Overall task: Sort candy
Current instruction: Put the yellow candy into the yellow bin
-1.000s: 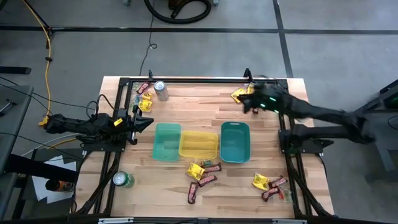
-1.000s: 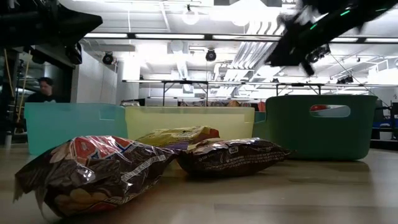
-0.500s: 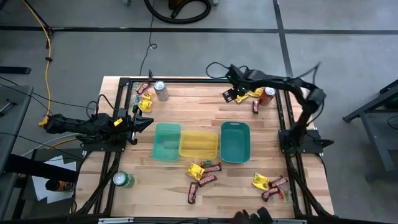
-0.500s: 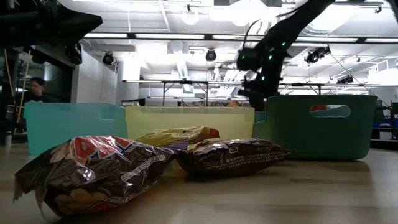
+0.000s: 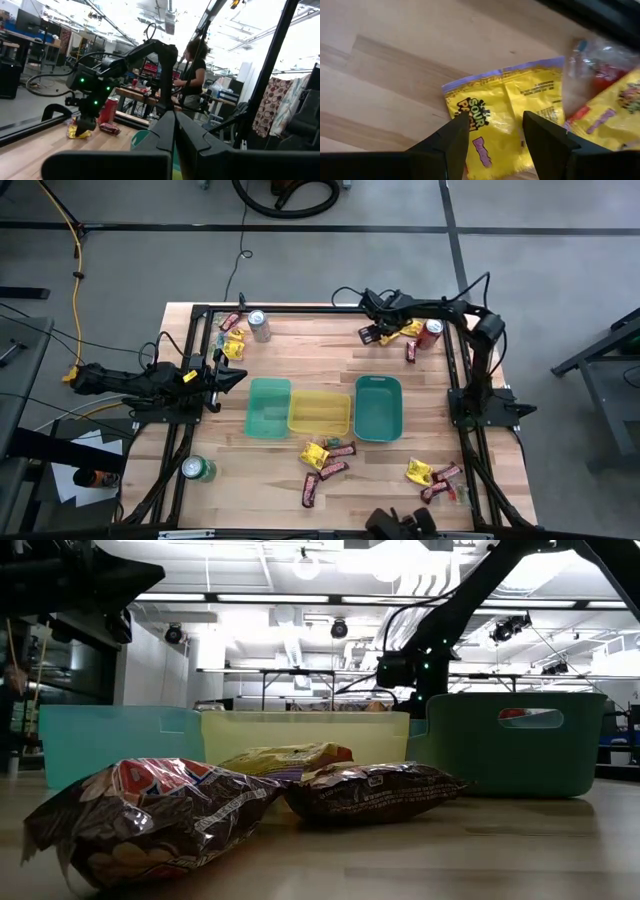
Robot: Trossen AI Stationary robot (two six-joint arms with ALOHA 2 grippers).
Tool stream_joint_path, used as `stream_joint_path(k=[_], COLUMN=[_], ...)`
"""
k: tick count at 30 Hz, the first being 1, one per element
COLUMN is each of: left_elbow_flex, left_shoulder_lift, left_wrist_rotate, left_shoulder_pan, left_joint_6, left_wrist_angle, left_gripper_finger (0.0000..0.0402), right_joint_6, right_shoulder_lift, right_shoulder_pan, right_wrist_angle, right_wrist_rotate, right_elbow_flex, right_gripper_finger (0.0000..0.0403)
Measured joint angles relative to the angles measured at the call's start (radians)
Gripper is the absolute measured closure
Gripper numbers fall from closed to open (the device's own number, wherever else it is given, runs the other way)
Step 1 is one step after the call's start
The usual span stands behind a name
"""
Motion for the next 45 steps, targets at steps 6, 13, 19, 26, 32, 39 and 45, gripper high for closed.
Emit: stream_joint_path(k=[6,13,19,26,32,39,45], left_elbow_flex=[0.000,0.000,0.000,0.000,0.000,0.000,0.000], left_shoulder_lift=[0.000,0.000,0.000,0.000,0.000,0.000,0.000], left_wrist_rotate=[0.000,0.000,0.000,0.000,0.000,0.000,0.000], left_shoulder_pan=[0.000,0.000,0.000,0.000,0.000,0.000,0.000], left_joint_6=[0.000,0.000,0.000,0.000,0.000,0.000,0.000], left_wrist_angle=[0.000,0.000,0.000,0.000,0.000,0.000,0.000], left_gripper_finger=[0.0401,0.0401,0.0401,0.0401,0.0401,0.0401,0.0401], right_joint_6=[-0.086,-0.204,-0.298,-0.309,-0.293,-0.323,-0.412], right_shoulder_lift=[0.018,-0.066,-0.257,-0.473,-0.555,-0.495,-0.349], right_shoulder_pan=[0.000,0.029,0.093,0.170,0.241,0.445,0.636], right_wrist_angle=[-0.003,0.003,0.021,0.012,0.007,0.124,0.236], right_wrist_rotate=[-0.062,-0.198,-0.328,-0.417,-0.514,-0.731,-0.745], right_elbow_flex=[0.003,-0.005,-0.003,-0.003,-0.003,-0.001,-0.001], right_gripper_finger=[0.0319,0.0394,0.0402,0.0402,0.0403,0.0403,0.0403])
